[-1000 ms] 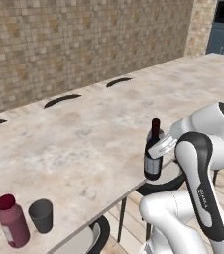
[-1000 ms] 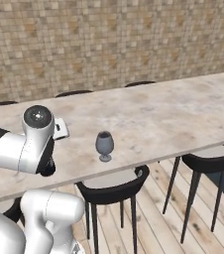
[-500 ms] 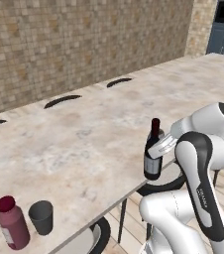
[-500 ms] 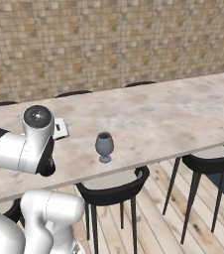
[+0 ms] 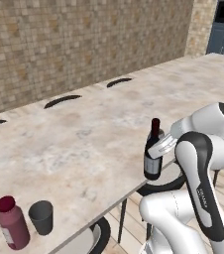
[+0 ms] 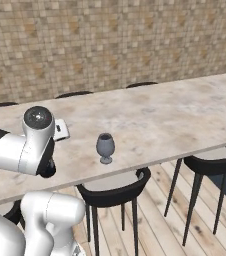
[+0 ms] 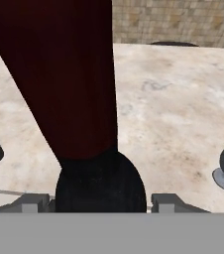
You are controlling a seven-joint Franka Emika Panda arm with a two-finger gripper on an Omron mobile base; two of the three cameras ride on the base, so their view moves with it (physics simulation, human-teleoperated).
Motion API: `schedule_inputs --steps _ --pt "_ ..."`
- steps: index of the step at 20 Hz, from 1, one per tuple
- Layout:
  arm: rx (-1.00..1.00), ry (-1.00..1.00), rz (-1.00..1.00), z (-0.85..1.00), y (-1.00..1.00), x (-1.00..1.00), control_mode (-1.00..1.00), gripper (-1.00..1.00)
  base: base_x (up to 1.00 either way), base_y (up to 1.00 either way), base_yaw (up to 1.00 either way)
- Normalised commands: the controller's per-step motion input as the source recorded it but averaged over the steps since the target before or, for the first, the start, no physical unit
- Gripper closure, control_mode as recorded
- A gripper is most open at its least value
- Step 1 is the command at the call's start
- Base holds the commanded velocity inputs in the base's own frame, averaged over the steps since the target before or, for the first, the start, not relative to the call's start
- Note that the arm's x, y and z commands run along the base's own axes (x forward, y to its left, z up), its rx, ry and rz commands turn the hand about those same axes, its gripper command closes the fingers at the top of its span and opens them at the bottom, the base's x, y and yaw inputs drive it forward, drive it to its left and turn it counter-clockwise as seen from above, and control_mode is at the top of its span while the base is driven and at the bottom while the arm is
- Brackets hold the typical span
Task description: There is a wine glass and glass cup on the dining counter. Place the wine bottle next to the wine glass and the juice bottle next to the glass cup.
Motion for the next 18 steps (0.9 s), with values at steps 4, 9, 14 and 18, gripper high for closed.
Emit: schedule_inputs --steps 4,9,14,18 --pt "0.00 0.00 0.00 0.00 0.00 0.00 1.00 1.00 0.05 -0.03 0.00" --pt "0.00 0.00 -0.02 0.00 -0.01 0.07 -1.00 1.00 0.11 0.00 -0.03" --pt "0.00 0.00 -0.10 0.00 -0.13 0.36 -1.00 1.00 0.00 0.00 0.00" --pt "0.00 0.03 -0.08 -0.02 -0.17 0.51 -1.00 1.00 0.00 0.00 0.00"
